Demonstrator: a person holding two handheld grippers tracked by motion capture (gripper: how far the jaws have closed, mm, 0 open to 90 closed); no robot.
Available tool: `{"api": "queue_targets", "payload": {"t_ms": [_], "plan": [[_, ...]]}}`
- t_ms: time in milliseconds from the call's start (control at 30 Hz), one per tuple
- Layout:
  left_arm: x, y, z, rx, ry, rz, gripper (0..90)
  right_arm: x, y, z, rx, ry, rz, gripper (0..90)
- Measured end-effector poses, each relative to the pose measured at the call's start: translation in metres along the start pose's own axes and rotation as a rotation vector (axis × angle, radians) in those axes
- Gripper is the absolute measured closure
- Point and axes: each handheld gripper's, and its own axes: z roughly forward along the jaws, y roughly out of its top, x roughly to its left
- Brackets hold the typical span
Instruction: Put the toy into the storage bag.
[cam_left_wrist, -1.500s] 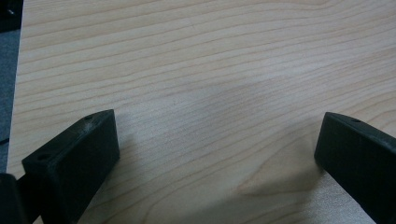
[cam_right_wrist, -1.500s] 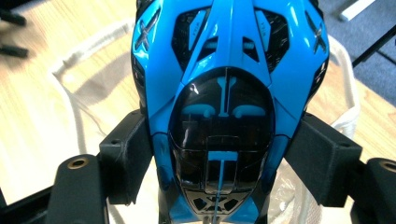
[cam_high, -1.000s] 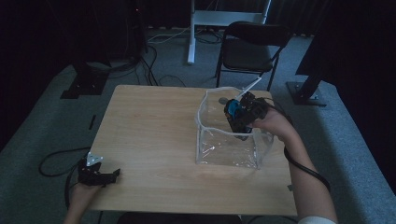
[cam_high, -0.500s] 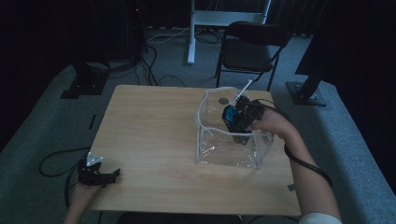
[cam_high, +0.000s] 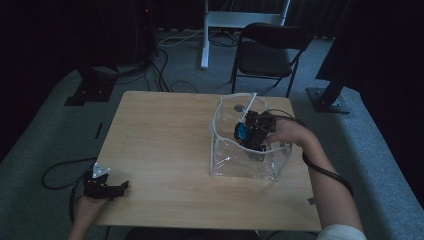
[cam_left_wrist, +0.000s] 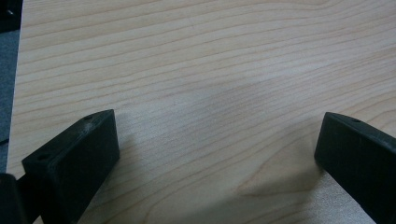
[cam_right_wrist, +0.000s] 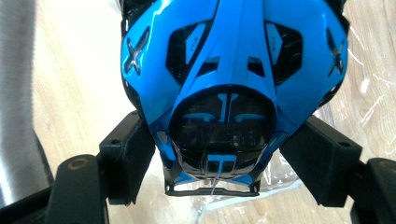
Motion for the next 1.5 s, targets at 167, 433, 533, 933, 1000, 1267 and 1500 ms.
{"api": "queue_targets", "payload": {"t_ms": [167,433,533,933,1000,1267,1500], "plan": [[0.000,0.000,0.000,0.000,0.000,0.000,0.4,0.003,0.007,0.008,0.056,0.003,-0.028,26.1],[0.000,0.000,0.000,0.000,0.000,0.001,0.4,0.008,0.018,0.021,0.142,0.000,-0.073,26.1],[0.000,0.000,0.000,0.000,-0.001,0.001,0.4,0.009,0.020,0.024,0.153,0.000,-0.079,26.1],[0.000,0.000,0.000,0.000,-0.001,0.001,0.4,0.010,0.025,0.042,0.198,0.012,-0.097,26.1],[0.000,0.000,0.000,0.000,-0.001,0.001,0.4,0.010,0.026,0.044,0.204,0.014,-0.096,26.1],[0.000,0.000,0.000,0.000,-0.001,0.001,0.4,0.010,0.029,0.051,0.226,0.022,-0.108,26.1],[0.000,0.000,0.000,0.000,-0.001,0.001,0.4,0.007,0.030,0.052,0.229,0.040,-0.111,26.1]]}}
